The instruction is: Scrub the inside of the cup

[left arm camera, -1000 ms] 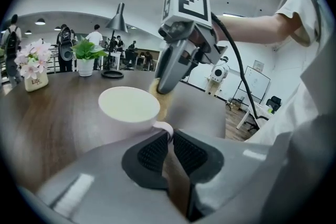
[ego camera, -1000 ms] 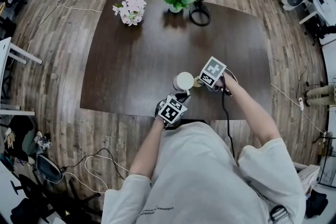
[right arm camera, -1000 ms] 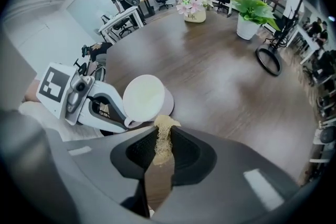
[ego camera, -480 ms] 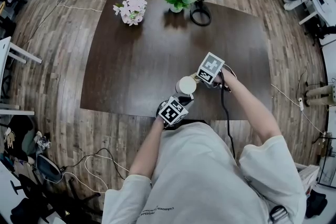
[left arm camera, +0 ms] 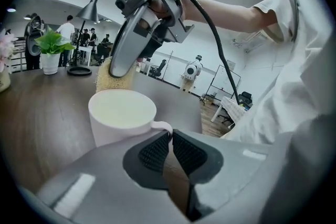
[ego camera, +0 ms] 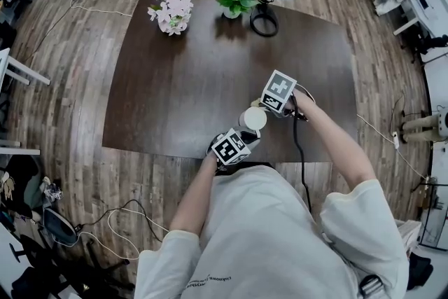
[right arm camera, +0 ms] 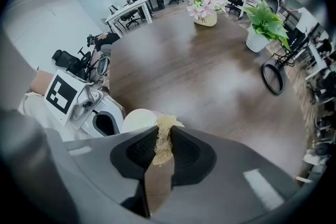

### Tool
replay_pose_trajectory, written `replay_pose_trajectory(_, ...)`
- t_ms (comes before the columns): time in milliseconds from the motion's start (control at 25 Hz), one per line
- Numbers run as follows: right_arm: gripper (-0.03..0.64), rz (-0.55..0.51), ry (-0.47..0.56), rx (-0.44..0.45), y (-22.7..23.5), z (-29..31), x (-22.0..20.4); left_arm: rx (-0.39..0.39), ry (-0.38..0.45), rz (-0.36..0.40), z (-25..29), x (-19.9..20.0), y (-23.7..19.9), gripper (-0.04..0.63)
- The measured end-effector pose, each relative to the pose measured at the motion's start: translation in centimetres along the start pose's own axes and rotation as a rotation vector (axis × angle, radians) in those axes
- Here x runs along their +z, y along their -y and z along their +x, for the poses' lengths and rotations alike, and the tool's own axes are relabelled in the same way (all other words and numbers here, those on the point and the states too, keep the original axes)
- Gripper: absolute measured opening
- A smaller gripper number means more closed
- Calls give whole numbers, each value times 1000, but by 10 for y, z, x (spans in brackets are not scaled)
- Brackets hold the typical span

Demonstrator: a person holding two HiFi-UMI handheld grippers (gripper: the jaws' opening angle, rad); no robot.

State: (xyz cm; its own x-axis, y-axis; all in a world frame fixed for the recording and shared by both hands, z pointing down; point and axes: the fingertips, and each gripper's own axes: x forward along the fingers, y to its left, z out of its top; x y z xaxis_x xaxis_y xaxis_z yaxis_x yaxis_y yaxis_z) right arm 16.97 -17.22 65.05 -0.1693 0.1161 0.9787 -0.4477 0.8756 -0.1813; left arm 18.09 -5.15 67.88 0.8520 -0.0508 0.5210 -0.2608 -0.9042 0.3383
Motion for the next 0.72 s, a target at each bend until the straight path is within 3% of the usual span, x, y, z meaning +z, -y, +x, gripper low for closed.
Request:
replay_pose_trajectory(480, 91, -47, 19, -26, -3, 5, 38, -47, -33, 43, 6, 9, -4, 29)
replay_pose_trajectory(720, 91, -59, 18, 42, -27, 15, 54, 74, 26, 33, 3, 6, -14, 30)
